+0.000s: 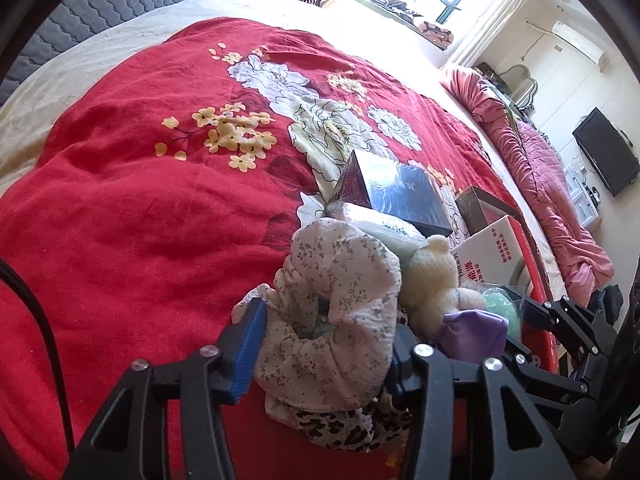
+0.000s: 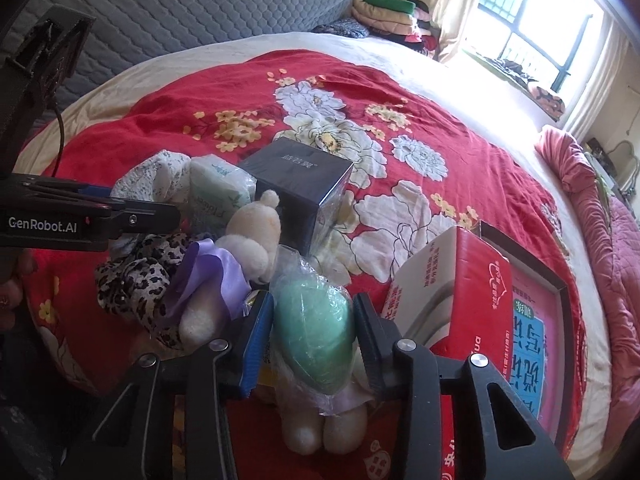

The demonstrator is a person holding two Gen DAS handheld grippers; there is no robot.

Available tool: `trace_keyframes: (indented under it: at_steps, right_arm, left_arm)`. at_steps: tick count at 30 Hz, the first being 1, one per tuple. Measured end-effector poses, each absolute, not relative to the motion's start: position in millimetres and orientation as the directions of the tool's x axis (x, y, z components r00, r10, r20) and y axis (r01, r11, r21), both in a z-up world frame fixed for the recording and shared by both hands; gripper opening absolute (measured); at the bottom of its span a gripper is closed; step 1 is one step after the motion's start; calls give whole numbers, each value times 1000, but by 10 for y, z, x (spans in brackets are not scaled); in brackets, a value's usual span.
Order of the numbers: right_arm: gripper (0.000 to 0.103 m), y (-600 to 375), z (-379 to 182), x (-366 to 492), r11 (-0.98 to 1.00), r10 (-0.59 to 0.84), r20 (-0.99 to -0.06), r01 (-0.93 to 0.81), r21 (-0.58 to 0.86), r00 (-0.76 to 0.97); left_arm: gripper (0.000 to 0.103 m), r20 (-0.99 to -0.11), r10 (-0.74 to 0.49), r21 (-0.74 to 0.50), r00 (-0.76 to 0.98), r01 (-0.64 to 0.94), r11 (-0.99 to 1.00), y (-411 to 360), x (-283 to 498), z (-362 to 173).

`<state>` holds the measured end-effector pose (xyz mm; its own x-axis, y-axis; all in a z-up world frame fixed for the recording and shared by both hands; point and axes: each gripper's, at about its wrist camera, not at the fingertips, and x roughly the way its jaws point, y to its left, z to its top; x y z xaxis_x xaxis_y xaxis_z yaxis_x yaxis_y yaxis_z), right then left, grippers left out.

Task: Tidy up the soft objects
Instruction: 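Grasp the white floral scrunchie with the left tool while the right tool grasps the bagged green soap, then carry the scrunchie and the green soap bag over the pink book tray with both tools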

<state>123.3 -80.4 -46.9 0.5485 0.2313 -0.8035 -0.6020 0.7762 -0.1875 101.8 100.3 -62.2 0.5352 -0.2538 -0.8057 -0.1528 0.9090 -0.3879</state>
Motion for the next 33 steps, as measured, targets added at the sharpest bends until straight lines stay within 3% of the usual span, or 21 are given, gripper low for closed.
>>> trace_keyframes:
  at_steps: [3, 7, 19, 33]
  right_arm:
    - [41, -903, -440, 1237, 811, 268, -796, -573, -118, 543]
    - [41, -1026, -353, 1228, 846, 299, -773, -531, -56, 559]
    - [41, -1140, -69, 1036, 864, 359, -702, -503, 1, 615]
    - [41, -1594, 351, 798, 895, 388, -604, -440, 68, 696]
  left_arm:
    - [16, -806, -264, -389, 529, -138, 911, 1002, 1010, -649]
    - [8, -794, -250, -376, 555, -125, 918, 1011, 960, -600]
    - [8, -732, -166, -325, 660, -125, 938, 988, 676, -130]
    - [8, -684, -202, -270, 701, 14, 963, 288, 511, 467]
